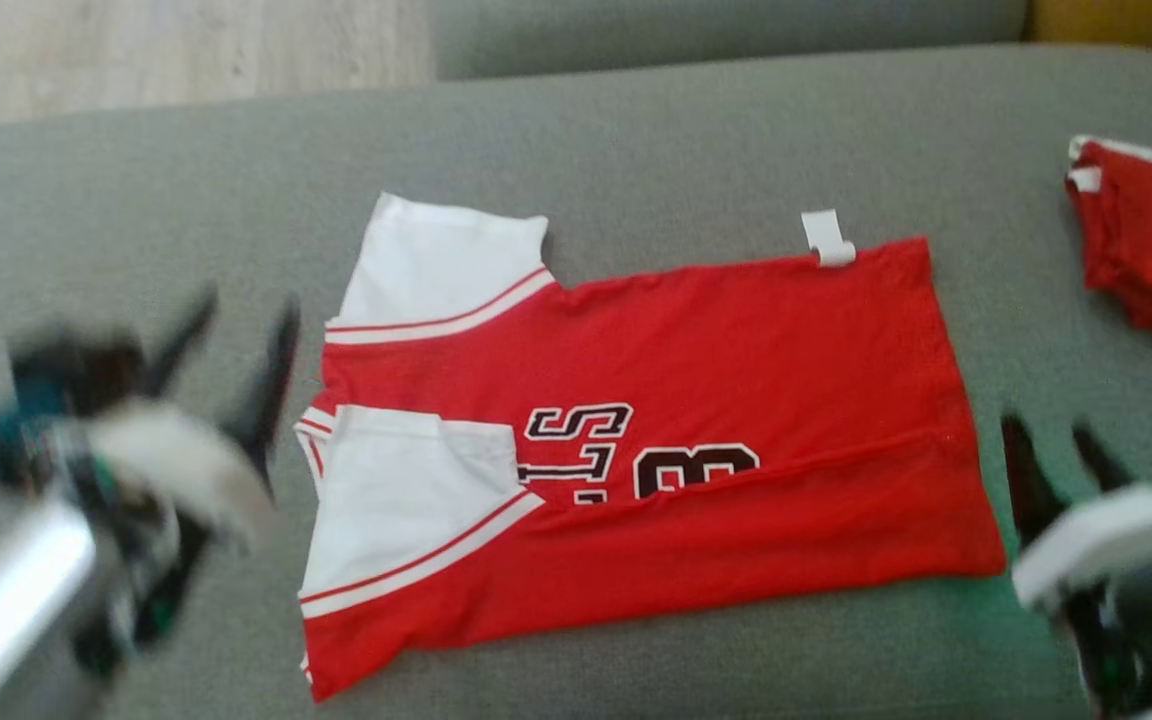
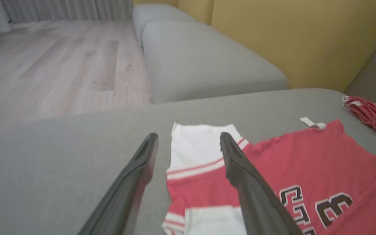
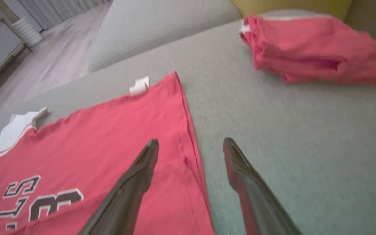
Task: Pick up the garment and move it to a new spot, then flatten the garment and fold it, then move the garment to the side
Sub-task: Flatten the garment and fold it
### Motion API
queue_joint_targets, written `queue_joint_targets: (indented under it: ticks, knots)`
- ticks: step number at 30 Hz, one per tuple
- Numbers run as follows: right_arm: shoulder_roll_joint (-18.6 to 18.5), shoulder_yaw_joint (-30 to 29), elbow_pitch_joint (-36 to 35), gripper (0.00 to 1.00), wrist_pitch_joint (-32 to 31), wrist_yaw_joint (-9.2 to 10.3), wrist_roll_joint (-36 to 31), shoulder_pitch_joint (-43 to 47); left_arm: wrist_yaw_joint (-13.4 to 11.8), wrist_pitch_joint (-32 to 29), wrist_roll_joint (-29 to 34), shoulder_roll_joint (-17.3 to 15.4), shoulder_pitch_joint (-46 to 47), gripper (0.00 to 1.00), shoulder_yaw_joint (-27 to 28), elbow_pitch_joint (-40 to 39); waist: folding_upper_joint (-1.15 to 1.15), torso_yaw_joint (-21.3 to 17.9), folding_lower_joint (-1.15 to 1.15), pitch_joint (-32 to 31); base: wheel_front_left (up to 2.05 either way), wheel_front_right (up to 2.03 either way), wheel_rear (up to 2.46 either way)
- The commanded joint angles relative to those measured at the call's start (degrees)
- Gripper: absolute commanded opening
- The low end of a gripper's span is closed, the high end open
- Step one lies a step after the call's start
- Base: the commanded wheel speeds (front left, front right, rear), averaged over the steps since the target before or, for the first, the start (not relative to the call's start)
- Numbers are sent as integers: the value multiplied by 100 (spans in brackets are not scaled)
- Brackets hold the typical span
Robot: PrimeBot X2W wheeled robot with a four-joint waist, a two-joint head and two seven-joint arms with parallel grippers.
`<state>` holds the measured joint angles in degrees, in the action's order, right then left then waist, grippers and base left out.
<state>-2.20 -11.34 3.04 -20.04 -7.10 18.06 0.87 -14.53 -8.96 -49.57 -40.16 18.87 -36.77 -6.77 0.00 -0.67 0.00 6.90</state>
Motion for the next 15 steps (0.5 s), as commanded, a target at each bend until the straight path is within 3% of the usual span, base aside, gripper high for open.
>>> queue_joint_targets:
  ticks: [1,8,15]
  knots:
    - [-67,196,-330,100,-51,-39,-87,-484,99,-143,99,-281,671,100,344,-137,0,-101,0,217,0,0,0]
    - [-67,775,-619,100,-342,-39,-254,-1549,831,-1153,440,-385,2509,100,115,831,0,-580,0,982,0,0,0]
    - [-67,1257,-763,100,-446,-39,-351,-2310,1274,-1721,605,-355,3343,100,-124,1804,0,-1045,0,1697,0,0,0]
